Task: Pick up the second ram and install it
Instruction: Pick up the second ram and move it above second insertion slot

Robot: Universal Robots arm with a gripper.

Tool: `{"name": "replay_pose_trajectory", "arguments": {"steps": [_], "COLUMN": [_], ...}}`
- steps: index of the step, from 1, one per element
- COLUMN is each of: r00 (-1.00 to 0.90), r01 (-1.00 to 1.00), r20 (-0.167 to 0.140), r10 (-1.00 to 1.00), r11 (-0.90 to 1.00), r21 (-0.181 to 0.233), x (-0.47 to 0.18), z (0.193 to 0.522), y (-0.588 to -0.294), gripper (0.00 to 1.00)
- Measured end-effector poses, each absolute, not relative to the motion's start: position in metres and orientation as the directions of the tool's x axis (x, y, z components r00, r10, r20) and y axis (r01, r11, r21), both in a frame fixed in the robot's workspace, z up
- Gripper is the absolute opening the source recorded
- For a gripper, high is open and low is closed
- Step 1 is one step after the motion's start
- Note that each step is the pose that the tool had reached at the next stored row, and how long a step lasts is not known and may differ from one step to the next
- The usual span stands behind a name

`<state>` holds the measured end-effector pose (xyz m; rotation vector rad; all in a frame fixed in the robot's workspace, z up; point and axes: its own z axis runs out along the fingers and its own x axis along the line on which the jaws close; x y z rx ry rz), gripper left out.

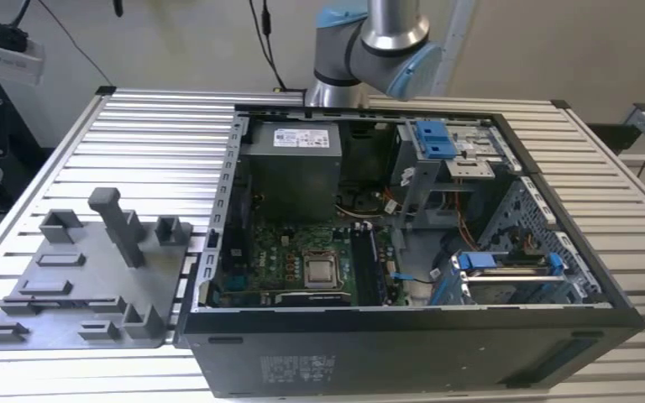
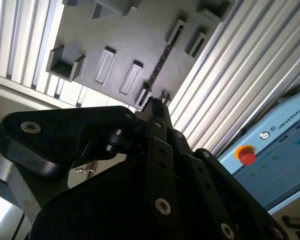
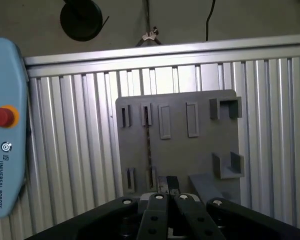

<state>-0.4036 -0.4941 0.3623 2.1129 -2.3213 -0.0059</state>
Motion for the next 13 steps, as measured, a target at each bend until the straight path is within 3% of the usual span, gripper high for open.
{"name": "replay_pose_trajectory", "arguments": {"steps": [8, 12, 13], "r00": [-0.094, -0.094, -0.094], "r01": [-0.996, -0.996, -0.996], "r20": [-0.001, -0.001, -0.001], "r10": [-0.996, -0.996, -0.996], "r11": [0.094, 0.094, 0.094], "r21": [0.005, 0.005, 0.005], "x": [-0.4041, -0.4043, -0.4044], "z": [0.3623, 0.3623, 0.3623], "y": [-0.494, -0.4941, -0.494], "gripper": [0.12, 0.36, 0.36]}}
